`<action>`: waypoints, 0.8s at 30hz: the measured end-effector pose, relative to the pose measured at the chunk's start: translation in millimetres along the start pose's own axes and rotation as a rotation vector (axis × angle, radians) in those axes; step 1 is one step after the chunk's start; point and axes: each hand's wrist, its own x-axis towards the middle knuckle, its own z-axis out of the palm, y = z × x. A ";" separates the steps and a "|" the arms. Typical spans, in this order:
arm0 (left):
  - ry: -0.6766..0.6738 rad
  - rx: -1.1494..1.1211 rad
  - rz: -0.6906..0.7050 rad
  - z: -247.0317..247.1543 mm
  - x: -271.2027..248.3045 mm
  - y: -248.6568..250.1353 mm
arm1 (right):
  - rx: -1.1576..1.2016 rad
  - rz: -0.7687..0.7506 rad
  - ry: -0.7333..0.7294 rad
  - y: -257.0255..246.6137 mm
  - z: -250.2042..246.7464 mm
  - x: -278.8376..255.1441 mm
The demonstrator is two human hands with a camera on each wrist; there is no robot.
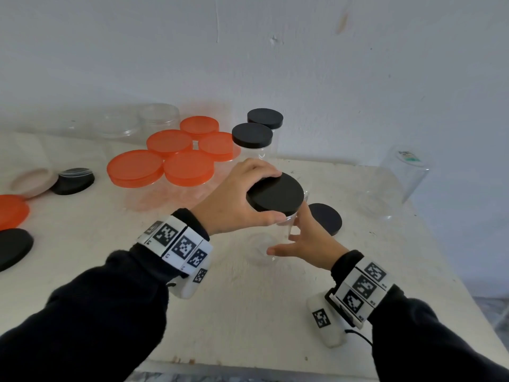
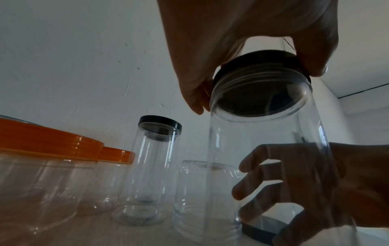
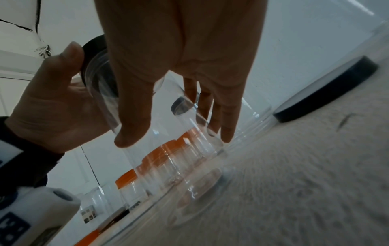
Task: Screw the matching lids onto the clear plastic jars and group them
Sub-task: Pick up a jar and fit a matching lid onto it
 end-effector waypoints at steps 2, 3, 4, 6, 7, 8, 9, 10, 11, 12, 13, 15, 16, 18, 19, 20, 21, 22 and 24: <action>-0.021 -0.042 -0.019 0.9 -2.5 -2.0 | -0.026 0.010 -0.052 -0.8 -4.8 -2.1; -0.027 -0.080 -0.041 0.8 -5.0 -4.3 | -0.022 0.017 -0.066 -2.2 -10.0 -3.8; -0.024 -0.125 -0.067 0.0 -8.3 -7.2 | -0.008 0.018 -0.062 -6.1 -17.0 -5.9; -0.003 -0.217 -0.115 -1.6 -15.8 -14.3 | 0.028 -0.017 -0.015 -18.0 -33.5 -9.4; 0.006 -0.257 -0.141 -1.2 -19.3 -17.3 | 0.025 -0.045 0.014 -26.0 -41.8 -10.2; 0.006 -0.295 -0.172 0.5 -22.4 -20.3 | -0.009 -0.074 0.032 -36.4 -48.6 -10.9; 0.002 -0.330 -0.203 3.3 -25.0 -21.6 | -0.068 -0.103 0.032 -48.7 -54.0 -11.9; 0.001 -0.359 -0.227 6.9 -26.6 -21.7 | -0.142 -0.134 0.016 -61.3 -58.2 -12.3; 0.003 -0.381 -0.240 10.9 -27.4 -20.5 | -0.218 -0.166 -0.011 -73.9 -60.9 -12.1; 0.011 -0.393 -0.246 14.8 -27.1 -18.7 | -0.300 -0.191 -0.048 -86.0 -62.1 -11.4; 0.025 -0.400 -0.246 17.9 -26.0 -16.5 | -0.390 -0.207 -0.091 -96.1 -61.8 -9.3; 0.074 -0.410 -0.235 22.7 -22.7 -13.4 | -0.586 -0.238 -0.194 -111.1 -58.0 -3.0; 0.099 -0.419 -0.238 24.7 -21.5 -12.4 | -0.667 -0.255 -0.244 -116.1 -55.4 1.0; 0.126 -0.443 -0.257 28.3 -20.1 -11.5 | -0.787 -0.273 -0.310 -124.2 -50.7 7.8; 0.129 -0.453 -0.264 29.9 -20.0 -11.4 | -0.841 -0.264 -0.333 -127.6 -49.4 10.1; 0.132 -0.462 -0.266 31.2 -20.2 -11.7 | -0.887 -0.250 -0.358 -130.2 -48.6 12.4; 0.133 -0.468 -0.266 31.9 -20.5 -12.0 | -0.924 -0.234 -0.385 -132.6 -48.1 14.5; 0.131 -0.468 -0.265 32.2 -20.4 -11.9 | -0.957 -0.222 -0.410 -135.2 -48.0 16.6; 0.117 -0.454 -0.274 32.3 -19.8 -12.7 | -1.013 -0.213 -0.455 -139.5 -47.1 20.2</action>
